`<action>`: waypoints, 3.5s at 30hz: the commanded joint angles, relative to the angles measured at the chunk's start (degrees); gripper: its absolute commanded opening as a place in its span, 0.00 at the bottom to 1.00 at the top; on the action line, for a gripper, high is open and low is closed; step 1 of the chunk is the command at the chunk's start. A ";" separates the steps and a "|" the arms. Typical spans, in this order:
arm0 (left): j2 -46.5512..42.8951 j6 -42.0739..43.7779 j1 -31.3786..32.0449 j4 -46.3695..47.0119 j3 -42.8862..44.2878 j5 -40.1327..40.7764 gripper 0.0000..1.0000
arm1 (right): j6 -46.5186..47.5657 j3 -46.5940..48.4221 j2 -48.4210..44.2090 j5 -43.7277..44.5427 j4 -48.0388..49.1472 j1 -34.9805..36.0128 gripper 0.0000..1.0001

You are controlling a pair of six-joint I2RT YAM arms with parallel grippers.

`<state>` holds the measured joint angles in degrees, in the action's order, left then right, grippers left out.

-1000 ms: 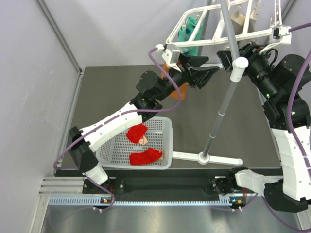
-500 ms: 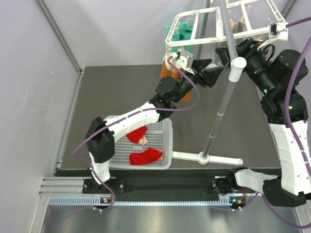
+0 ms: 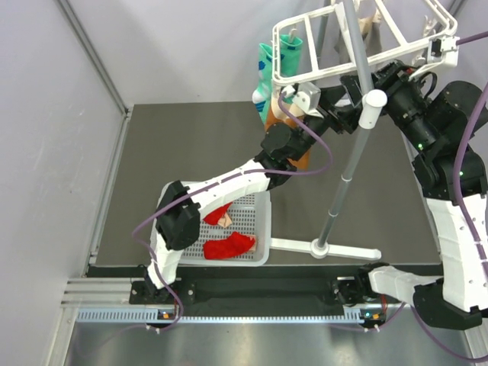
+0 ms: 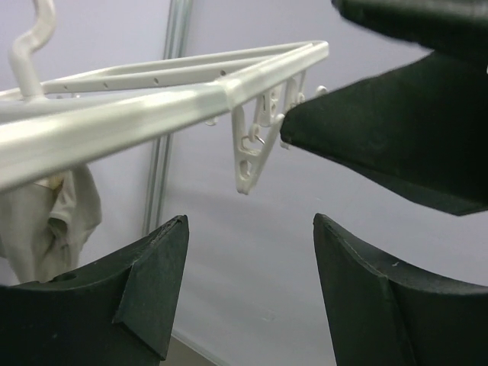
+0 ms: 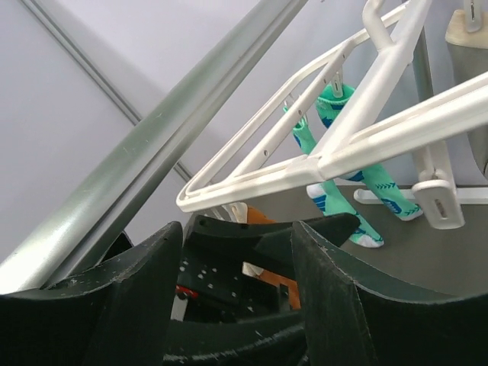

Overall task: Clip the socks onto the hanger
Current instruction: Open the clamp at the hanger.

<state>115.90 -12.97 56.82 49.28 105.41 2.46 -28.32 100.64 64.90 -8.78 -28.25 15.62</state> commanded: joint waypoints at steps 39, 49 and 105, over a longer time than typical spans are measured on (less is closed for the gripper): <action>-24.93 6.29 -3.91 0.12 -23.49 9.94 0.70 | 8.10 -1.23 -1.45 5.38 -1.66 0.64 0.90; -26.07 6.11 -4.61 -0.85 -24.81 9.76 0.70 | 7.92 -4.49 -0.57 6.49 4.69 0.73 0.80; -19.31 4.77 -5.40 -12.18 -13.04 -11.16 0.73 | -1.74 -7.92 0.84 -1.86 14.54 3.28 0.21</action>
<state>96.53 -14.26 51.51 38.48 88.97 -8.75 -28.91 89.82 65.91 -9.19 -12.10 17.89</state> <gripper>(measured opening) 0.730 0.266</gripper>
